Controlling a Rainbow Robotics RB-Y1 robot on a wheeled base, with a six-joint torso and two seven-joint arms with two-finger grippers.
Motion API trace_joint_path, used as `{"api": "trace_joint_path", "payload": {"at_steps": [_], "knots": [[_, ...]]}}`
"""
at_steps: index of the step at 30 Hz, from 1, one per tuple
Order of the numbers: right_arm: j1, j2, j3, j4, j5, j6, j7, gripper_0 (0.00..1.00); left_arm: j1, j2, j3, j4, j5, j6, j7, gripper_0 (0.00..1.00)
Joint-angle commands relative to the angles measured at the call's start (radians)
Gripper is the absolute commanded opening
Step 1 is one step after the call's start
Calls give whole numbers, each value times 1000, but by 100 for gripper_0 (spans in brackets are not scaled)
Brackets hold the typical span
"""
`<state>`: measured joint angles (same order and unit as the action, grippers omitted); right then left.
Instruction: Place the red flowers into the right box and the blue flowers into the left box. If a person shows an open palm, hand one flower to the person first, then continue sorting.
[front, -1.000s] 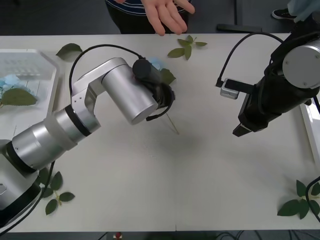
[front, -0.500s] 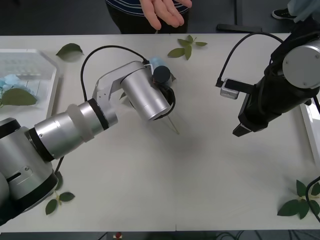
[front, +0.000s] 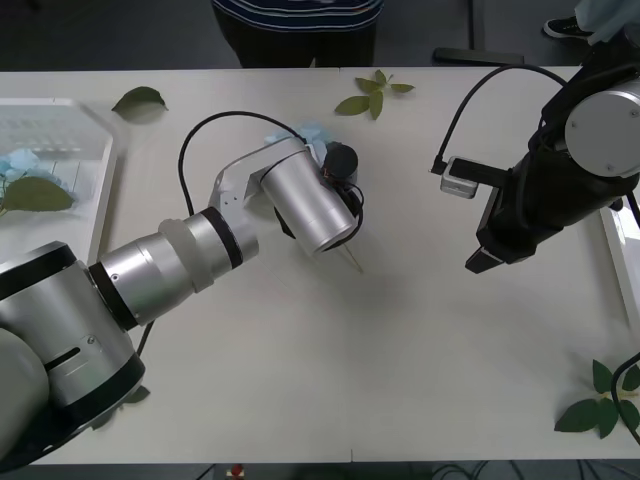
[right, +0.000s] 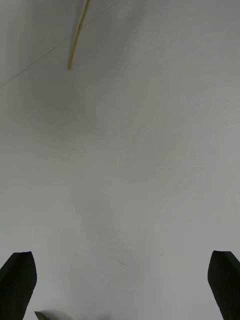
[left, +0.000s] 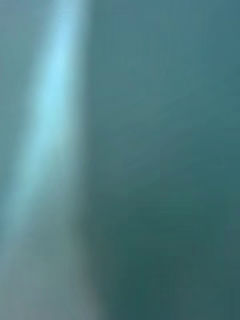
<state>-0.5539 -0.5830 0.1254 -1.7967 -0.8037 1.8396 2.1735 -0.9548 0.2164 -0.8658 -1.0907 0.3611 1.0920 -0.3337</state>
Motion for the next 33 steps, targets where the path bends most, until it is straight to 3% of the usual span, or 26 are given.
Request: {"api": "trace_joint_path", "payload": {"at_steps": [1,4,5,7,8,33], "knots": [[-9,-9,-4,-15,0,-3,45,100,-41,-9,10,-15,-7,5,15,93],[-9,-9,-4,-15,0,-3,45,100,-41,-9,10,-15,-7,5,15,78],[-9,-9,-4,-15,0,-3,45,100,-41,-9,10,-15,-7,5,15,65],[-9,-9,-4,-15,0,-3,45,100,-41,-9,10,-15,-7,5,15,8],[-9,-9,-4,-15,0,-3,45,100,-41,-9,10,-15,-7,5,15,1],[-9,-9,-4,-15,0,-3,45,100,-41,-9,10,-15,-7,5,15,0]]}}
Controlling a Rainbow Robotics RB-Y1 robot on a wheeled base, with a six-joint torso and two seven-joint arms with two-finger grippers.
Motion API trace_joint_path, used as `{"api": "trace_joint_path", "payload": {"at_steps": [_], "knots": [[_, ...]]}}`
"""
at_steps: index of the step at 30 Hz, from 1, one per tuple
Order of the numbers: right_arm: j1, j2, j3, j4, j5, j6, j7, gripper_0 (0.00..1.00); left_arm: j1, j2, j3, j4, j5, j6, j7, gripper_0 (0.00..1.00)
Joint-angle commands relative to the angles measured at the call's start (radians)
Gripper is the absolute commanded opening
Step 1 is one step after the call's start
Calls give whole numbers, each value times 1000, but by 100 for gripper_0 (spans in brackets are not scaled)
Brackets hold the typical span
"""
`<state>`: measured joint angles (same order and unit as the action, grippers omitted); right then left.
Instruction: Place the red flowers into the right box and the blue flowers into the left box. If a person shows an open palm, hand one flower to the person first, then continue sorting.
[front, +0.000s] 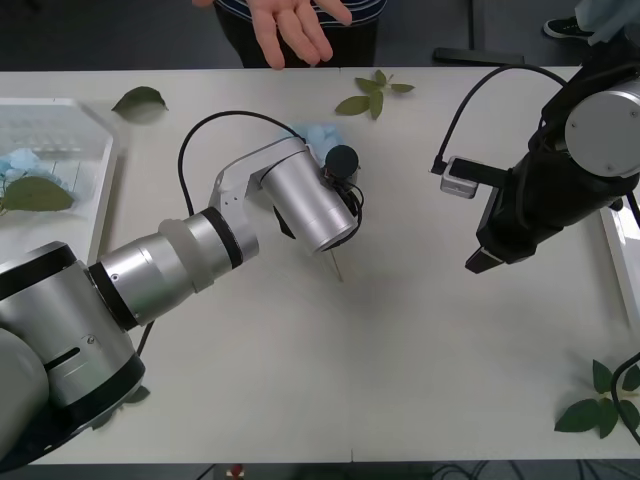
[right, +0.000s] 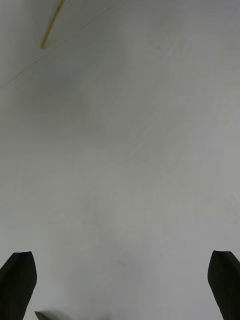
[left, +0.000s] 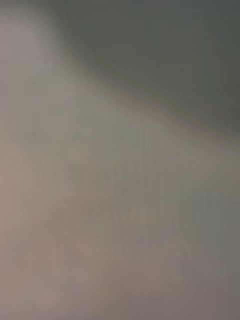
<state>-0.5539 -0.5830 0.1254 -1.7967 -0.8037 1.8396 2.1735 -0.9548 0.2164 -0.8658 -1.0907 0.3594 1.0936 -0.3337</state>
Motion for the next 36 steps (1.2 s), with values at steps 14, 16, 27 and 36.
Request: {"api": "trace_joint_path", "payload": {"at_steps": [14,16,27,36], "knots": [[-9,-9,-4,-15,0,-3,45,100,25,77,96,-133,-88,132,-183,0],[-9,-9,-4,-15,0,-3,45,100,41,89,129,-179,-89,161,-242,0],[-9,-9,-4,-15,0,-3,45,100,174,212,142,-587,-151,244,-450,0],[-9,-9,-4,-15,0,-3,45,100,257,281,140,-937,-191,295,-485,0]]}}
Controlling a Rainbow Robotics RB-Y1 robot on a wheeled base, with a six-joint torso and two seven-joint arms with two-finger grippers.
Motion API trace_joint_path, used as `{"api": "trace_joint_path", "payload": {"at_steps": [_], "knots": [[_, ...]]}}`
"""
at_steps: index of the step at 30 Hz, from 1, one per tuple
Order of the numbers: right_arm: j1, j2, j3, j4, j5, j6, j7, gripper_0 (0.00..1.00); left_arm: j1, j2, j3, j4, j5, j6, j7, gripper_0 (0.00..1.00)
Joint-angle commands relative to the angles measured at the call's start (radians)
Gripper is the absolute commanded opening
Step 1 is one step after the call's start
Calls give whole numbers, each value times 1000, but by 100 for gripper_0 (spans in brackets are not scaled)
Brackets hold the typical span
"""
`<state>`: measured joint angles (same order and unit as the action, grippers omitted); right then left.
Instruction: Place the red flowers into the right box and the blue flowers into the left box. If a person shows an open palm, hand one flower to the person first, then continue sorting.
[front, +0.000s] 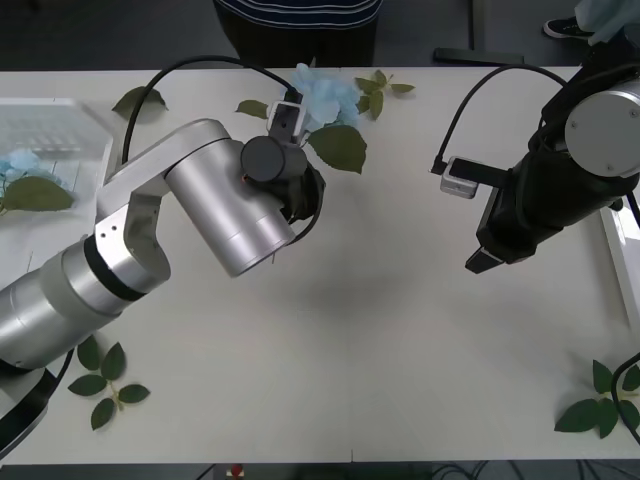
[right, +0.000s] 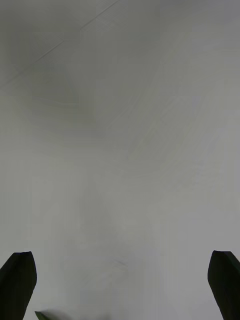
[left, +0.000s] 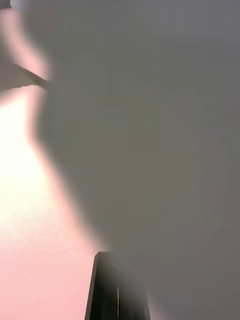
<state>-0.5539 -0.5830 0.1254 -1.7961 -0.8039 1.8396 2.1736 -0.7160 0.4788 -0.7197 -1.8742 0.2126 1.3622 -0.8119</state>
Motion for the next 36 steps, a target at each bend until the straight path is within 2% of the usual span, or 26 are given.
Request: {"api": "trace_joint_path", "payload": {"at_steps": [1,6,14,18,23,28,36], "knots": [[-9,-9,-4,-15,0,-3,45,100,24,21,-7,-183,-59,25,-7,0],[-9,-9,-4,-15,0,-3,45,100,41,32,-1,-307,-124,-23,8,0],[-9,-9,-4,-15,0,-3,45,100,36,27,28,-266,-206,-270,123,0],[-9,-9,-4,-15,0,-3,45,100,10,0,63,-189,-242,-377,195,0],[-9,-9,-4,-15,0,-3,45,100,-48,-52,108,-92,-286,-416,274,0],[-9,-9,-4,-15,0,-3,45,100,-118,-109,167,15,-286,-437,270,0],[-9,-9,-4,-15,0,-3,45,100,-249,-143,237,242,-298,-589,275,0]]}}
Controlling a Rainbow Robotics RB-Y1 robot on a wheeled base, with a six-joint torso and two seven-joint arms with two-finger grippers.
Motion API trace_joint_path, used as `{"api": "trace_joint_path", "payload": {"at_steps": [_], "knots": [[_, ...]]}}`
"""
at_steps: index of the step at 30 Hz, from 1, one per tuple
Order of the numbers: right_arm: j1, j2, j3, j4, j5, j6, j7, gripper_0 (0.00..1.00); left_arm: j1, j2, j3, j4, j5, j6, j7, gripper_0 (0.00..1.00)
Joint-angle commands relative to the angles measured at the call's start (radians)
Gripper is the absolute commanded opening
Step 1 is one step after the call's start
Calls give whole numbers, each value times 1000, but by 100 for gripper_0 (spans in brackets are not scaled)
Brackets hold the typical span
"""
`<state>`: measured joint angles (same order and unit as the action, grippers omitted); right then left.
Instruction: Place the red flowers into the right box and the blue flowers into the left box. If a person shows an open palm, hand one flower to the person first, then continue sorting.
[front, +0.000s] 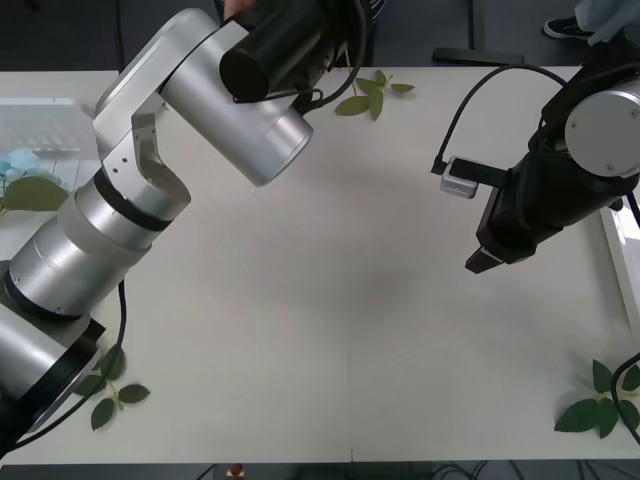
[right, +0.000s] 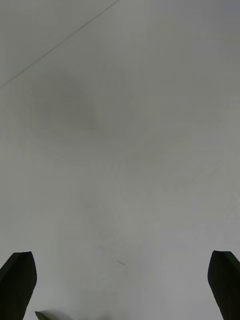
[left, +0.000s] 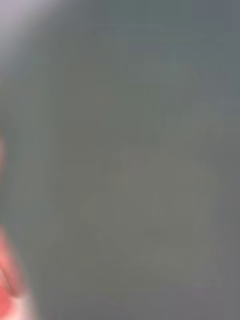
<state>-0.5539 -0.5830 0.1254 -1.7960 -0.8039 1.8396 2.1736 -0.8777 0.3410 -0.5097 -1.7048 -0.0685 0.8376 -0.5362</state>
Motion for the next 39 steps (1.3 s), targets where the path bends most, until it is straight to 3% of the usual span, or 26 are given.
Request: {"api": "trace_joint_path", "payload": {"at_steps": [1,10,39], "knots": [[-9,-9,-4,-16,0,-3,45,100,-104,-5,34,100,-19,-78,-2,0],[-9,-9,-4,-16,0,-3,45,100,-225,-5,96,306,-28,-199,-10,0],[-9,-9,-4,-16,0,-3,45,100,-236,10,99,310,-25,-207,-11,0]]}}
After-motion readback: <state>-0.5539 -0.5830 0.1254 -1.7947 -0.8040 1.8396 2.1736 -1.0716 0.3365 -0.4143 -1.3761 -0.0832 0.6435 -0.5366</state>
